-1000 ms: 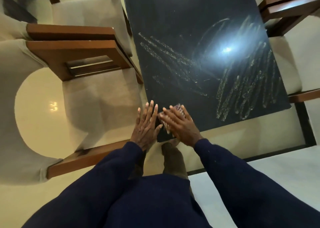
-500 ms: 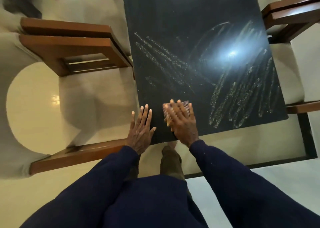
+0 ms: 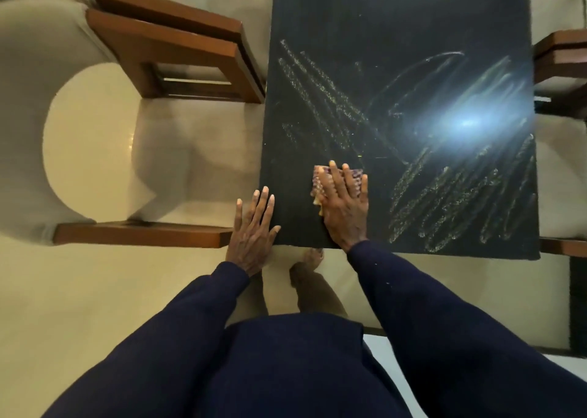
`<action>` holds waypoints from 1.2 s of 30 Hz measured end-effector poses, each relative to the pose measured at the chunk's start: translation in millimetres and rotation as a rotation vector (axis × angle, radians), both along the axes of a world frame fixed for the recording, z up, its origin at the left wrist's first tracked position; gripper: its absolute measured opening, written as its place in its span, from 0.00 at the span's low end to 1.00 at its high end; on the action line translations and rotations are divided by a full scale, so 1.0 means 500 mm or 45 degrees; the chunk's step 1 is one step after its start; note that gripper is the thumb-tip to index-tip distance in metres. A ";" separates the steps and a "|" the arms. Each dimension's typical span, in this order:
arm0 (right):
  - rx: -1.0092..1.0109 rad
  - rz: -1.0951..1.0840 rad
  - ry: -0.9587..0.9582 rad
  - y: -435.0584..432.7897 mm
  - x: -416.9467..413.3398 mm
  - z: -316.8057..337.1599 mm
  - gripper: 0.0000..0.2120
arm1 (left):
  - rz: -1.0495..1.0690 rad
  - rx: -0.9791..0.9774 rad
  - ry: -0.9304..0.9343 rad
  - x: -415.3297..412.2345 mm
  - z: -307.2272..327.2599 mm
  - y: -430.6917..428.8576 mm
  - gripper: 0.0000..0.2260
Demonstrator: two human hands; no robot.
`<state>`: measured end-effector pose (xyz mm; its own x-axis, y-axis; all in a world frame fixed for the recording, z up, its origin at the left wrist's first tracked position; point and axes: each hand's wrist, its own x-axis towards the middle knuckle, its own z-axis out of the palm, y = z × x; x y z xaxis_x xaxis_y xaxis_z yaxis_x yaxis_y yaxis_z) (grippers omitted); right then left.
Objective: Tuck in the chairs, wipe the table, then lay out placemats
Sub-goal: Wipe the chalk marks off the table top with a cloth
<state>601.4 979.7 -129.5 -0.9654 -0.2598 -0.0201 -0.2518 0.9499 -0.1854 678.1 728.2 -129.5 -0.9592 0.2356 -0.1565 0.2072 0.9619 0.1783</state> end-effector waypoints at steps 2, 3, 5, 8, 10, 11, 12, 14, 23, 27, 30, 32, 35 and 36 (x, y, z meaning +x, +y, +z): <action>-0.079 0.168 -0.001 -0.050 0.033 0.002 0.40 | 0.034 -0.003 0.001 0.023 0.006 -0.008 0.30; -0.131 0.265 -0.011 -0.061 0.060 0.003 0.40 | 0.042 -0.010 -0.002 0.035 0.007 -0.013 0.30; -0.167 0.517 -0.016 -0.049 0.113 0.002 0.37 | 0.079 -0.029 0.001 0.055 0.010 -0.020 0.29; -0.148 0.849 -0.035 0.030 0.117 0.004 0.36 | 0.158 0.014 -0.025 0.067 0.017 -0.021 0.30; -0.126 0.811 -0.015 0.065 0.080 0.011 0.35 | 0.179 -0.008 -0.007 0.073 0.019 -0.019 0.30; -0.112 0.707 -0.003 0.066 0.057 0.014 0.36 | 0.192 -0.010 -0.006 0.074 0.020 -0.019 0.30; -0.097 0.571 0.000 0.056 0.032 0.016 0.38 | 0.212 -0.002 -0.010 0.074 0.021 -0.018 0.30; -0.076 0.349 -0.020 0.010 -0.002 0.018 0.41 | 0.260 -0.004 -0.021 0.081 0.022 -0.015 0.30; -0.156 0.841 -0.028 -0.080 0.092 0.008 0.33 | 0.412 0.048 0.025 0.098 0.034 -0.027 0.30; -0.113 0.766 -0.038 0.037 0.050 0.012 0.34 | 0.389 0.105 0.048 0.082 0.030 -0.010 0.29; -0.021 0.439 -0.021 0.038 -0.053 0.014 0.34 | 0.320 0.088 0.082 0.071 0.018 0.007 0.30; 0.008 0.288 -0.008 -0.013 -0.121 0.016 0.31 | 0.326 0.069 0.084 0.068 0.012 0.020 0.32; -0.017 0.228 -0.009 -0.111 -0.179 0.009 0.33 | 0.375 0.067 0.070 0.053 -0.001 0.031 0.33; -0.029 0.280 0.010 -0.139 -0.186 0.006 0.34 | 0.407 0.070 0.066 0.040 -0.004 0.028 0.33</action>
<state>508.6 910.1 -126.7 -0.8857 -0.4642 -0.0043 -0.4538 0.8676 -0.2034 697.9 742.1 -131.6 -0.9923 -0.0719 -0.1006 -0.0934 0.9690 0.2288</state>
